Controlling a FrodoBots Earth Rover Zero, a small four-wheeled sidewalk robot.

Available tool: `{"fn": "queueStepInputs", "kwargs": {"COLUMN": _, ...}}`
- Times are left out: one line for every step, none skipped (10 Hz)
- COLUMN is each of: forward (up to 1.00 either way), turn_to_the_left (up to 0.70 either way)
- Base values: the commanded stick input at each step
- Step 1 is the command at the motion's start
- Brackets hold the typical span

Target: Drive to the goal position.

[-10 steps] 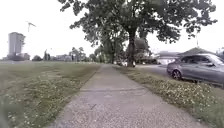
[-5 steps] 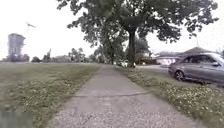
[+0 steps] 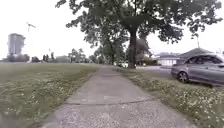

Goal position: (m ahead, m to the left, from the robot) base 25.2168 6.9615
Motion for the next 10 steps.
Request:
{"fn": "queueStepInputs", "kwargs": {"forward": 0.70, "turn_to_the_left": 0.00}}
{"fn": "queueStepInputs", "kwargs": {"forward": 0.70, "turn_to_the_left": 0.00}}
{"fn": "queueStepInputs", "kwargs": {"forward": 0.70, "turn_to_the_left": 0.00}}
{"fn": "queueStepInputs", "kwargs": {"forward": 0.70, "turn_to_the_left": 0.00}}
{"fn": "queueStepInputs", "kwargs": {"forward": 0.70, "turn_to_the_left": 0.00}}
{"fn": "queueStepInputs", "kwargs": {"forward": 0.70, "turn_to_the_left": 0.00}}
{"fn": "queueStepInputs", "kwargs": {"forward": 0.70, "turn_to_the_left": 0.00}}
{"fn": "queueStepInputs", "kwargs": {"forward": 0.70, "turn_to_the_left": 0.00}}
{"fn": "queueStepInputs", "kwargs": {"forward": 0.70, "turn_to_the_left": 0.00}}
{"fn": "queueStepInputs", "kwargs": {"forward": 0.70, "turn_to_the_left": 0.00}}
